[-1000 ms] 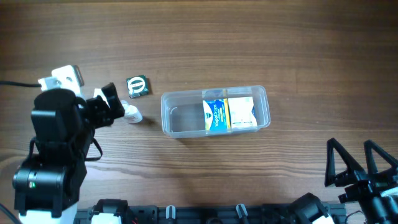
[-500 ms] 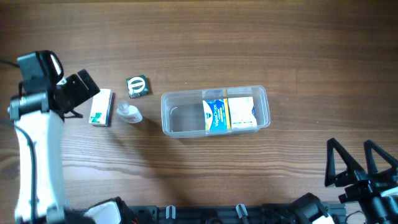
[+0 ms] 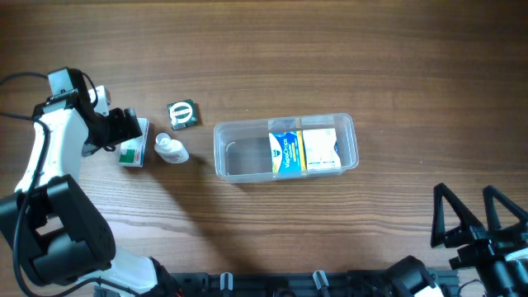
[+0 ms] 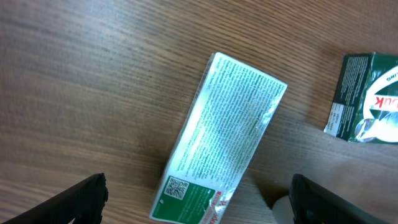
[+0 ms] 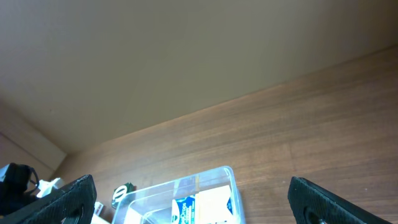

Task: Pack container
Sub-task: 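Reach the left gripper to the white-and-green box and grasp it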

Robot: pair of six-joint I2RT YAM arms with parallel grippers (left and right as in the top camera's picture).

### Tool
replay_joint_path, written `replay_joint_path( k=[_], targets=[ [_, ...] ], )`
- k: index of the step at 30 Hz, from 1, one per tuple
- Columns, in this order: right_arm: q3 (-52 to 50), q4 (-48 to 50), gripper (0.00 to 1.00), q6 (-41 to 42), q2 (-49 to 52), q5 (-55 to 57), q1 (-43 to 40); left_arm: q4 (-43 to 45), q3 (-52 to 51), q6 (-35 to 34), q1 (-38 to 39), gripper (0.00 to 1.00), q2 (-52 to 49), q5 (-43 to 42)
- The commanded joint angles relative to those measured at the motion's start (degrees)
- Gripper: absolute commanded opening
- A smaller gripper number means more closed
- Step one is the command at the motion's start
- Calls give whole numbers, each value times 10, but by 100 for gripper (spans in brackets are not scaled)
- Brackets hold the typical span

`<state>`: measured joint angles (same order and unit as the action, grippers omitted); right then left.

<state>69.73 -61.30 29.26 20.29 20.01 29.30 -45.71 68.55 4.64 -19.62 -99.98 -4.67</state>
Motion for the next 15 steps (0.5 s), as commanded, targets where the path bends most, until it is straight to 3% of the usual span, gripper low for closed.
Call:
replay_joint_path(
  k=[1,9,15],
  targets=[
    [0,1,100,-6,-2,11,1,3,6,89,3,94,-7,-12],
    [0,1,100,-6,-2,11,1,7,6,175,43,94,-16,40],
    [0,1,100,-6,-2,11,1,11,6,145,64,94,-43,112]
  ],
)
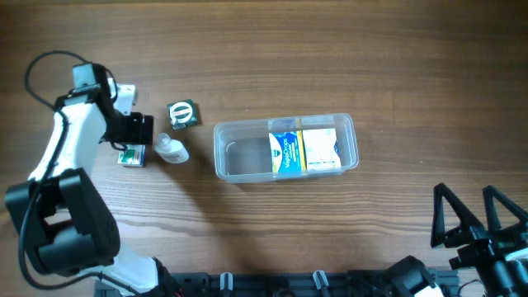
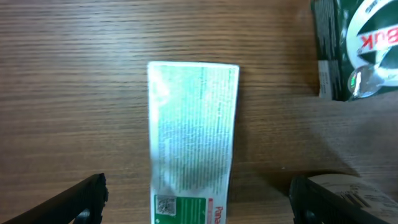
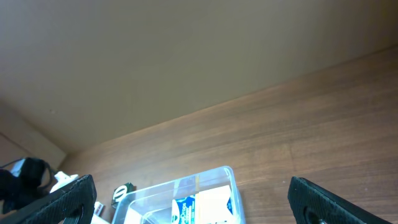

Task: Pack container
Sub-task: 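Reach the left gripper to the white-and-green box and grasp it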

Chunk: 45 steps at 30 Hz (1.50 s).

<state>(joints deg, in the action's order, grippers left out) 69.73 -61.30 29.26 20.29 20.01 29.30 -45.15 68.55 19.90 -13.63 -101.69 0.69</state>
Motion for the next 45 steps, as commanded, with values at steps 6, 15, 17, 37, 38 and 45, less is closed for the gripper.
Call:
replay_joint_path(
  k=[6,15,17,37,38,45],
  targets=[
    [0,1,100,-6,-2,11,1,30,5,-64,-26,98,-31,70],
    [0,1,100,-6,-2,11,1,23,1,-10,-14,96,-38,30],
    [0,1,100,-6,-2,11,1,21,1,-9,-9,96,-38,30],
    [0,1,100,-6,-2,11,1,29,-1,-61,17,70,-98,89],
    [0,1,100,-6,-2,11,1,30,-1,-76,16,68,-98,103],
    [0,1,100,-6,-2,11,1,30,-1,-104,14,51,-95,110]
  ],
)
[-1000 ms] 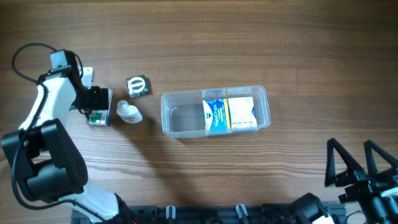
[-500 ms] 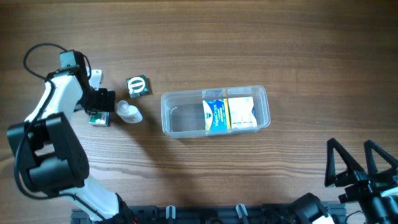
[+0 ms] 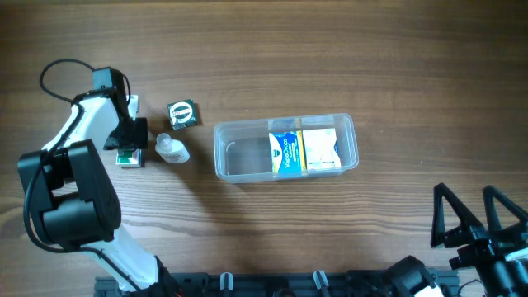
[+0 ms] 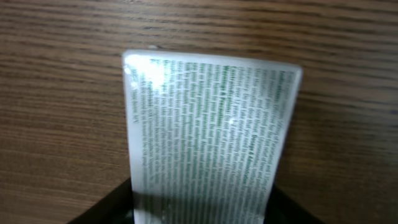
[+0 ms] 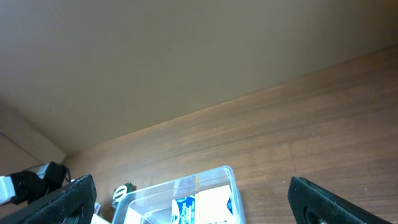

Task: Pack container
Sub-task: 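Reach the left gripper to the white-and-green box and grasp it, then carry the white-and-green box right and lower it into the container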

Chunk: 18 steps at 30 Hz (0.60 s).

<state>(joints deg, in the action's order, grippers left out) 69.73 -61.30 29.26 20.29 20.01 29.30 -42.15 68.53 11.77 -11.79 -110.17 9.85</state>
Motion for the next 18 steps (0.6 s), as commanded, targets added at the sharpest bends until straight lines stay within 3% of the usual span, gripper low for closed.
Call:
replay_joint_path(
  k=[1,6,11,18],
  targets=[
    [0,1,100,-6,-2,11,1,-2,0,-22,-4,51,-7,18],
    [0,1,100,-6,-2,11,1,-41,36,-66,-3,50,37,18],
    [0,1,100,-6,-2,11,1,-139,131,-78,30,44,117,12],
    [0,1,100,-6,-2,11,1,-186,185,-78,157,45,235,12]
  ],
)
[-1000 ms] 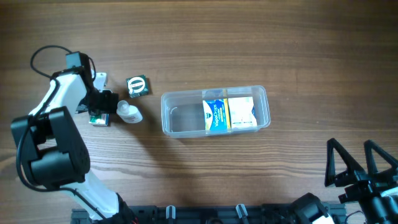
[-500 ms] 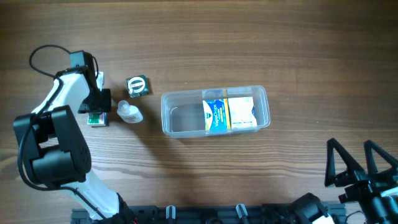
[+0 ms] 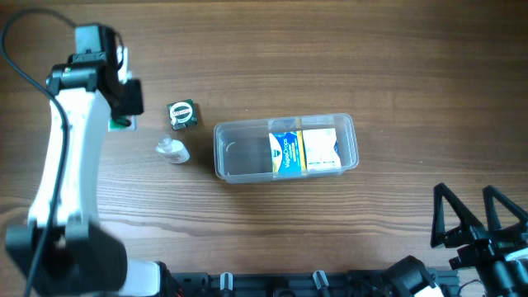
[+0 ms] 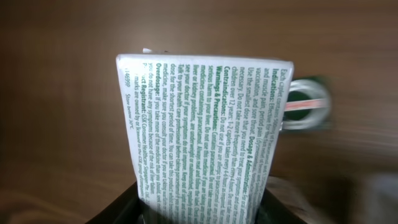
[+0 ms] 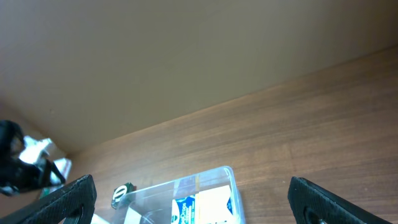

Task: Pack container
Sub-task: 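Carry the white-and-green box right and lower it into the container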

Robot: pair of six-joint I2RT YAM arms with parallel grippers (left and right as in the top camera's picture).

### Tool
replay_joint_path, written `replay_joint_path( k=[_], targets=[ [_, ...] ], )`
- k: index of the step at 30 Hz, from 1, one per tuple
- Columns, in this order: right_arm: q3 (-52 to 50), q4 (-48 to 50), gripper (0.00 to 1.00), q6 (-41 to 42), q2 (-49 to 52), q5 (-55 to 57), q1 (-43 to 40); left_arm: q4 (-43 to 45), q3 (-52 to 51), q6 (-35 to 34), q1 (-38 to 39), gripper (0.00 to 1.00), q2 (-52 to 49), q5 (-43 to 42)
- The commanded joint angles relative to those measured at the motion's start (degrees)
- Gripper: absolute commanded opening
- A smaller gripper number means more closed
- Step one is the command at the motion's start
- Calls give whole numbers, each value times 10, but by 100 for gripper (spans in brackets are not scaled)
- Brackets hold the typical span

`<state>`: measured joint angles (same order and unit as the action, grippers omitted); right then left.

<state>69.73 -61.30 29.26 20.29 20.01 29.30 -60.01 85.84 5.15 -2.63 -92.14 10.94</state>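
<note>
My left gripper (image 4: 202,208) is shut on a white and green medicine box (image 4: 205,134), held up off the table; overhead the box's green end (image 3: 120,124) peeks out under the left gripper (image 3: 125,106). A clear plastic container (image 3: 285,148) lies at the table's middle with a blue and white box (image 3: 302,149) in its right half. A small dark green packet (image 3: 182,114) and a small white bottle (image 3: 172,149) lie left of the container. My right gripper (image 3: 480,221) stands open at the front right, holding nothing.
The container (image 5: 186,199) and green packet (image 5: 120,194) also show low in the right wrist view. The container's left half is bare. The wooden table (image 3: 330,58) stretches behind and in front of the container.
My left gripper has risen off the table with the medicine box in it and sits a little farther back. The right arm has not moved.
My left gripper hung open over the medicine box lying askew beside the bottle. Then it was squared up with the box, then low around it on the table. Now it holds the box in the air. The right arm stayed parked throughout.
</note>
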Motion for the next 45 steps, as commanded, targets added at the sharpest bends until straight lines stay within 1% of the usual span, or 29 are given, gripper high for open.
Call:
replay_joint_path(
  k=[1,4,5,7,10,12,13,16,17,18,19,21,24,29,31,33,37,41,43,45],
  targets=[
    [0,1,100,-6,-2,11,1,-7,12,-11,89,45,68,1],
    [0,1,100,-6,-2,11,1,-7,12,-12,173,45,95,1],
    [0,1,100,-6,-2,11,1,-7,12,-12,213,44,96,1],
    [0,1,100,-6,-2,11,1,-7,12,-11,271,44,91,1],
    [0,1,100,-6,-2,11,1,-9,12,-8,338,43,72,1],
    [0,1,100,-6,-2,11,1,-24,10,15,374,42,52,0],
    [0,1,100,-6,-2,11,1,-35,9,31,388,44,41,1],
    [0,1,100,-6,-2,11,1,-61,-5,97,419,44,3,1],
    [0,1,100,-6,-2,11,1,-63,-8,118,423,42,-6,1],
    [0,1,100,-6,-2,11,1,-65,-13,161,427,38,-23,1],
    [0,1,100,-6,-2,11,1,-65,-16,186,426,35,-37,1],
    [0,1,100,-6,-2,11,1,-61,-16,218,422,26,-68,6],
    [0,1,100,-6,-2,11,1,-38,-16,240,405,25,-108,11],
    [0,1,100,-6,-2,11,1,-19,-16,297,390,30,-151,2],
    [0,1,100,-6,-2,11,1,-17,-16,318,390,30,-162,0],
    [0,1,100,-6,-2,11,1,-12,-16,327,390,31,-169,0],
    [0,1,100,-6,-2,11,1,-6,-16,339,387,33,-174,-27],
    [0,1,100,-6,-2,11,1,-6,-16,338,387,42,-174,-30],
    [0,1,100,-6,-2,11,1,-8,-16,338,387,50,-174,-30],
    [0,1,100,-6,-2,11,1,-9,-16,338,387,54,-174,-30]
  ],
)
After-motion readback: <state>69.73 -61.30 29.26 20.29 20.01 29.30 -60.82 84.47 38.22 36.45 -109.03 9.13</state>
